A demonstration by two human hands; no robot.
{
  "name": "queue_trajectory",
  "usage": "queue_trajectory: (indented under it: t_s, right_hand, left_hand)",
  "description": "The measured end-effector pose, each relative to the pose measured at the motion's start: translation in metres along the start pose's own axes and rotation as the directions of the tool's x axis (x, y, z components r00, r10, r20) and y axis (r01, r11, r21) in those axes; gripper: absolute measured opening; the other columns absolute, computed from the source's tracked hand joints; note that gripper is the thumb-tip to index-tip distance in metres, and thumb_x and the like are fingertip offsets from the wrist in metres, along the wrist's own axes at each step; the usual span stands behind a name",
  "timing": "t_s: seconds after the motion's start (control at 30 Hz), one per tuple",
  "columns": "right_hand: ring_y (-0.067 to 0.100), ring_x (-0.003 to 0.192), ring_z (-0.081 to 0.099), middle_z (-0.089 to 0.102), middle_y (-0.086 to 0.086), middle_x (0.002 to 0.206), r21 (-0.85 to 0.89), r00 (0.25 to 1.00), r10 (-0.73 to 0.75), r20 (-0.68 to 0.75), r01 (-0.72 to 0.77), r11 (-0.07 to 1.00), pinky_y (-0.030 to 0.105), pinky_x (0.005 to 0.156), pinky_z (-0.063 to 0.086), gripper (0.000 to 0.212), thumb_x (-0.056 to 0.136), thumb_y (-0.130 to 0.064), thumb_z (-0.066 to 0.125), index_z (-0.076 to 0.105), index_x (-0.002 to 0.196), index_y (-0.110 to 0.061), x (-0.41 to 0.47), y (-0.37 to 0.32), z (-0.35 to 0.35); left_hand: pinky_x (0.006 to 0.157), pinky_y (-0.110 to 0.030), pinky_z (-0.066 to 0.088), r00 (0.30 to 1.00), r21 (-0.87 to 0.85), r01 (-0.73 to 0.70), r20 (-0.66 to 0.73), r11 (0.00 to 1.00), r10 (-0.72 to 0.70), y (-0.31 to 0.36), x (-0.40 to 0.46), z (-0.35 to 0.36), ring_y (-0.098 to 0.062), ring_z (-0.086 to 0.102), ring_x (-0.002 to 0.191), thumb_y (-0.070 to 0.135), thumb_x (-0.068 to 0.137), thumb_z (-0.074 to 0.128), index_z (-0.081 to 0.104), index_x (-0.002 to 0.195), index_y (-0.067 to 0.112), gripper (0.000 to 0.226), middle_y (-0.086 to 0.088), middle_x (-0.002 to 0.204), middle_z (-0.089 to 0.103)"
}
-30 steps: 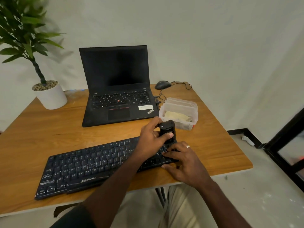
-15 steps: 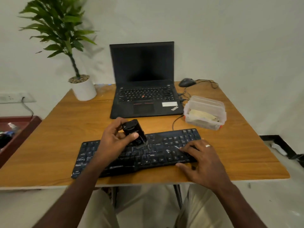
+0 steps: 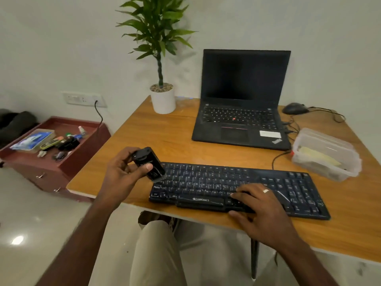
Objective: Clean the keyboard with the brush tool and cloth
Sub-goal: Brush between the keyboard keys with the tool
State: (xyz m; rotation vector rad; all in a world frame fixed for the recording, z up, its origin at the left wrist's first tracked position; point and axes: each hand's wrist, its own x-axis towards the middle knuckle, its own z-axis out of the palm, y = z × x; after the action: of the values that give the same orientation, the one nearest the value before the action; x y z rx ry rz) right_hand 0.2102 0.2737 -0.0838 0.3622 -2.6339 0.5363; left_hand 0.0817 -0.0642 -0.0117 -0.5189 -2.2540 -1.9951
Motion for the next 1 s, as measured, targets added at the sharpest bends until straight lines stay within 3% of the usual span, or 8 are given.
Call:
queue_trajectory:
  t_s: [0.1, 0.23, 0.37, 0.6, 0.7, 0.8, 1.0]
  right_hand:
    - [0.017, 0.108, 0.058, 0.063, -0.004, 0.114, 0.007, 1.0, 0.001, -0.01, -0.001, 1.0, 0.043, 0.09, 0.051, 0.041, 0.084, -0.047, 0.074, 0.074, 0.112, -0.018, 0.002, -0.003, 0.001]
    - [0.017, 0.107, 0.058, 0.063, -0.004, 0.113, 0.015, 1.0, -0.007, -0.022, 0.007, 1.0, 0.041, 0.089, 0.05, 0.04, 0.085, -0.049, 0.07, 0.074, 0.11, -0.017, 0.003, -0.005, 0.0]
    - [0.016, 0.105, 0.057, 0.063, -0.004, 0.111, 0.001, 1.0, 0.011, -0.021, -0.011, 1.0, 0.04, 0.088, 0.05, 0.042, 0.085, -0.051, 0.068, 0.074, 0.109, -0.017, 0.003, -0.006, -0.001]
    - [0.016, 0.104, 0.056, 0.063, -0.006, 0.111, -0.008, 0.999, 0.048, -0.022, -0.049, 0.999, 0.037, 0.088, 0.049, 0.044, 0.083, -0.054, 0.065, 0.074, 0.108, -0.019, 0.003, -0.007, -0.003]
    - [0.017, 0.104, 0.057, 0.063, -0.005, 0.111, -0.004, 0.999, 0.049, -0.019, -0.049, 0.999, 0.038, 0.087, 0.05, 0.044, 0.083, -0.053, 0.065, 0.074, 0.108, -0.018, 0.003, -0.006, -0.003]
    - [0.017, 0.103, 0.057, 0.063, -0.005, 0.11, -0.001, 0.999, 0.042, -0.025, -0.042, 0.999, 0.04, 0.085, 0.051, 0.044, 0.083, -0.053, 0.065, 0.074, 0.108, -0.018, 0.003, -0.005, -0.002]
    - [0.015, 0.106, 0.055, 0.061, -0.007, 0.111, 0.027, 0.998, 0.058, -0.013, -0.058, 0.998, 0.033, 0.085, 0.049, 0.044, 0.082, -0.053, 0.065, 0.073, 0.109, -0.019, 0.003, -0.007, -0.002]
  left_hand:
    - [0.073, -0.024, 0.059, 0.999, 0.02, 0.02, 0.036, 1.0, -0.021, -0.006, 0.004, -0.014, -0.004, 0.068, 0.07, -0.008, 0.084, 0.068, 0.06, 0.103, 0.008, 0.026, 0.013, 0.083, 0.067]
    - [0.077, -0.031, 0.06, 0.989, -0.046, 0.065, 0.138, 0.997, -0.058, -0.014, 0.008, -0.01, -0.02, 0.074, 0.086, -0.007, 0.084, 0.069, 0.058, 0.11, -0.001, 0.029, -0.002, 0.1, 0.068]
    - [0.071, -0.036, 0.062, 0.975, -0.178, 0.109, 0.212, 0.978, -0.07, -0.016, 0.012, 0.016, -0.03, 0.073, 0.089, -0.006, 0.085, 0.067, 0.057, 0.11, -0.001, 0.027, -0.009, 0.105, 0.067]
    - [0.06, -0.027, 0.059, 0.982, -0.476, 0.18, 0.038, 0.861, -0.184, -0.023, 0.013, 0.013, -0.026, 0.069, 0.091, 0.02, 0.075, 0.077, 0.062, 0.106, 0.018, 0.034, -0.005, 0.102, 0.069]
    - [0.066, -0.034, 0.062, 0.993, -0.322, 0.114, 0.016, 0.94, -0.115, -0.023, 0.012, -0.008, -0.025, 0.072, 0.09, 0.008, 0.081, 0.072, 0.06, 0.106, 0.012, 0.028, 0.0, 0.1, 0.07]
    - [0.07, -0.032, 0.062, 0.993, -0.193, 0.098, 0.089, 0.976, -0.082, -0.021, 0.012, -0.012, -0.023, 0.074, 0.088, -0.01, 0.086, 0.064, 0.057, 0.106, 0.004, 0.026, -0.006, 0.102, 0.067]
    - [0.071, -0.045, 0.062, 0.959, -0.198, 0.107, 0.279, 0.974, -0.049, -0.015, 0.019, 0.033, -0.038, 0.072, 0.09, 0.0, 0.084, 0.071, 0.057, 0.11, 0.001, 0.029, -0.016, 0.107, 0.067]
